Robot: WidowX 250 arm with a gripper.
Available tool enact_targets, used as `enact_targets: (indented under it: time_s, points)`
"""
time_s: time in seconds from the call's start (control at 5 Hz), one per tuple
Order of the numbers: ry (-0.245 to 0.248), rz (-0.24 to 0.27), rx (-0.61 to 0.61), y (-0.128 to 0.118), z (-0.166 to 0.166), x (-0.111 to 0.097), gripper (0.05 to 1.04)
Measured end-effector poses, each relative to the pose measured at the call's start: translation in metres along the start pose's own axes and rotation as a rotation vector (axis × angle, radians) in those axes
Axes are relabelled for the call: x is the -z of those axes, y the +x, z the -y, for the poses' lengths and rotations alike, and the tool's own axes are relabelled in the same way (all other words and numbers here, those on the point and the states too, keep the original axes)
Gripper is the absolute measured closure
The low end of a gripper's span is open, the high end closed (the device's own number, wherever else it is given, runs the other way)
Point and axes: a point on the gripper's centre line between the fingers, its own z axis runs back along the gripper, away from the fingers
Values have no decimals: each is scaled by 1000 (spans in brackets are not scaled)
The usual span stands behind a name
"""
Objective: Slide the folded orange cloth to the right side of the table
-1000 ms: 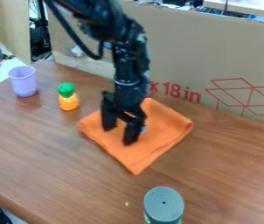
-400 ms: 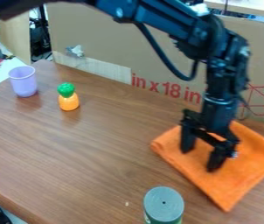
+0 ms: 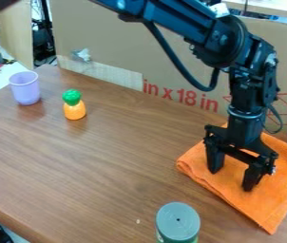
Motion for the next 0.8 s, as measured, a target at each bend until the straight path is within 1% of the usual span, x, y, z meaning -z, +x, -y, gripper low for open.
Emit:
enact_targets:
  time_s: [0.2, 0.4, 0.6, 0.8]
  points:
    - [-5, 55, -141, -7, -28, -28, 83]
    - [-39, 127, -180, -4, -61, -67, 83]
    - [-105, 165, -186, -3, -82, -98, 83]
    - [7, 148, -173, -42, -111, -130, 83]
